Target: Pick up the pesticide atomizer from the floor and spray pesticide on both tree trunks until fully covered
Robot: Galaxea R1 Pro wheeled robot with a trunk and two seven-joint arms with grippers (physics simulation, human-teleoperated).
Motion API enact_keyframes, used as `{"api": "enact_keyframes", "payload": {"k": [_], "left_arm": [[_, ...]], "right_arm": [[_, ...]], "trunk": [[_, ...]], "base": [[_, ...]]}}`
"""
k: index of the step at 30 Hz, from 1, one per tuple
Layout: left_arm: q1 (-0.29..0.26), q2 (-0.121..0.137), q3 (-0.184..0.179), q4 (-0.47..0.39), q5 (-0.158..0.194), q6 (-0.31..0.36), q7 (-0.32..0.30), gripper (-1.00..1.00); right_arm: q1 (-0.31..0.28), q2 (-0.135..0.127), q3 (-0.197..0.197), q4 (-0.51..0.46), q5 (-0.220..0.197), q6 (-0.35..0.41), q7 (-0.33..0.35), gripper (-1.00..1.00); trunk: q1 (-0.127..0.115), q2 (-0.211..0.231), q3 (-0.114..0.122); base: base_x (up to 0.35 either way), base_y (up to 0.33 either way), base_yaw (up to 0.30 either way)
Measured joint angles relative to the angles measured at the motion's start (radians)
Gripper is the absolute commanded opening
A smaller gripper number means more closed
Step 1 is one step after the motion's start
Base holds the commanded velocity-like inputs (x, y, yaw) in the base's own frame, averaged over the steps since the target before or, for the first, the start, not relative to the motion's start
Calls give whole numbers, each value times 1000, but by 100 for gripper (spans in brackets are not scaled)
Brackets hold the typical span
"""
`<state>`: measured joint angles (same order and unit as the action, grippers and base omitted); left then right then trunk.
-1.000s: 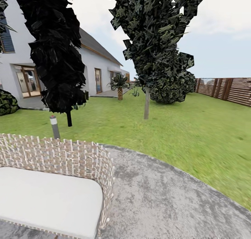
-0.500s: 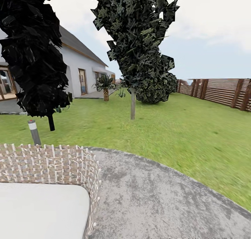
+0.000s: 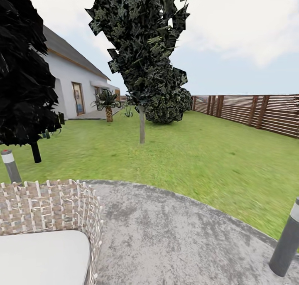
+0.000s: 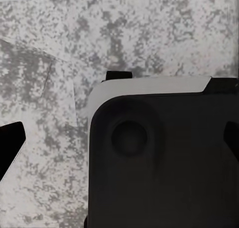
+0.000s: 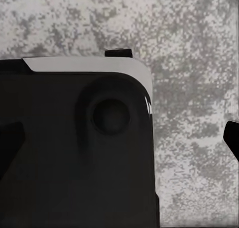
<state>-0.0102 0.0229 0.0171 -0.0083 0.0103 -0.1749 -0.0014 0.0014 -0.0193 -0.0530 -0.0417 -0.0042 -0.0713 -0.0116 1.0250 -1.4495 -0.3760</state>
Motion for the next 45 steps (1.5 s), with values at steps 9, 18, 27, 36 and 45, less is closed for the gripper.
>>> {"api": "enact_keyframes", "payload": {"k": [9,18,27,36,45], "left_arm": [[0,-1,1,1,1,-12,0,100],[0,-1,3,1,26,-13,0,100],[0,-1,3,0,59,-15,1,100],[0,2,1,0,138,-19,1,100],[0,4,0,1,183,-76,0,100]], "right_arm": [[0,0,0,0,0,0,0,100],[0,-1,-6,1,0,-1,-1,100],[0,-2,-52,1,1,-1,1,100],[0,-11,-67,0,0,-5,0,100],[0,-23,-164,-1,2,-23,3,100]], "trunk": [[0,0,5],[0,0,9],[0,0,14],[0,0,18],[0,0,23]], "base": [[0,0,-278],[0,0,-278],[0,0,-278],[0,0,-278],[0,0,-278]]}}
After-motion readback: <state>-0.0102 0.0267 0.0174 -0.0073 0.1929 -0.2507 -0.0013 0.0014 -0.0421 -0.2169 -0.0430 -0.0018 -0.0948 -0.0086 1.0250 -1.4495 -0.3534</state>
